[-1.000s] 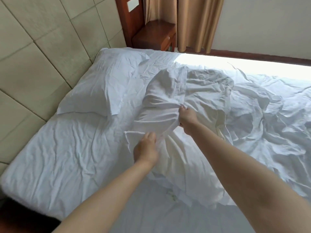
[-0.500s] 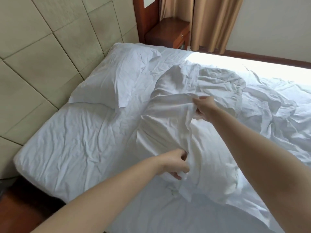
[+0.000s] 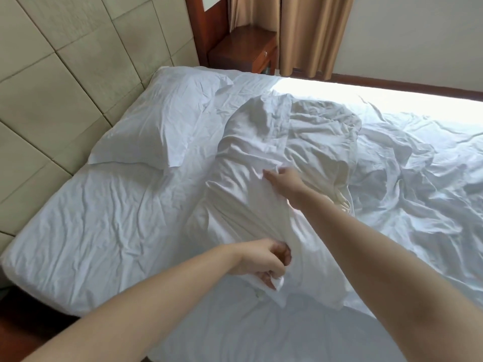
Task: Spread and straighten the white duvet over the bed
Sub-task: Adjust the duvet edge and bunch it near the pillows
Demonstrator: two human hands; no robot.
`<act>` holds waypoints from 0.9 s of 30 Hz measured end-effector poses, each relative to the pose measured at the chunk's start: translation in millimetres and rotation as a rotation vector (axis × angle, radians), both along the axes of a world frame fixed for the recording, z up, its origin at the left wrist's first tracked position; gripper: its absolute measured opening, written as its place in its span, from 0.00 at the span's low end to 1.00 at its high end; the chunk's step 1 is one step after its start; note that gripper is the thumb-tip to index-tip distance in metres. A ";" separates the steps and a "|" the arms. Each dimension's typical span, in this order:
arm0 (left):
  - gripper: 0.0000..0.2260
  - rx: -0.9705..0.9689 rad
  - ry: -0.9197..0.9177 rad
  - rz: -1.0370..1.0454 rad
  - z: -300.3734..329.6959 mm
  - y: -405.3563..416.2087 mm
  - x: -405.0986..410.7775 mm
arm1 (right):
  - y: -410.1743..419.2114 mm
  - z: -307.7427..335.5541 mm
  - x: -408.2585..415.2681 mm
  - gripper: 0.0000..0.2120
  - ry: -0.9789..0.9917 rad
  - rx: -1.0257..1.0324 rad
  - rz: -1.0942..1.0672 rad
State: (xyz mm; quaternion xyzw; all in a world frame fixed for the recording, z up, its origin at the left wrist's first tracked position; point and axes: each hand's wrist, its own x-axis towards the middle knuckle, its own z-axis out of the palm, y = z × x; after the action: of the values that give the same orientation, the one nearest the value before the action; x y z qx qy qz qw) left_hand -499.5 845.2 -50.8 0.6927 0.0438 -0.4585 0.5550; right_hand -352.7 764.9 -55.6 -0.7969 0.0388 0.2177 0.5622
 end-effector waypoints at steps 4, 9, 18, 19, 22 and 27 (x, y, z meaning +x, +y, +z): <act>0.12 0.183 -0.101 0.019 -18.6 8.6 3.7 | -35.1 -12.7 5.2 0.17 -0.173 -0.429 -0.059; 0.06 0.345 -0.133 -0.075 -36.4 20.8 -8.3 | -46.6 -68.3 -33.1 0.18 0.052 -0.743 0.219; 0.19 0.753 -0.598 -0.065 -37.5 82.7 33.9 | -10.3 -44.8 -7.9 0.14 0.119 -0.261 0.086; 0.21 0.751 -0.603 -0.094 -39.3 85.0 34.1 | -7.9 -44.4 -6.8 0.13 0.126 -0.234 0.069; 0.22 0.767 -0.693 -0.184 -43.0 89.5 35.1 | -20.8 -40.8 1.2 0.17 -0.055 -0.396 -0.126; 0.32 0.859 -0.788 -0.508 -35.7 97.1 34.4 | -32.0 -40.9 -2.2 0.17 0.040 -0.466 -0.194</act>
State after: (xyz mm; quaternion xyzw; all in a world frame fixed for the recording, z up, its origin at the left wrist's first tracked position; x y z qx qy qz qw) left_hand -465.1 942.4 -86.5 0.9591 -0.1494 -0.2280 0.0758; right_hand -355.0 732.8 -96.5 -0.8931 0.1755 0.1637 0.3806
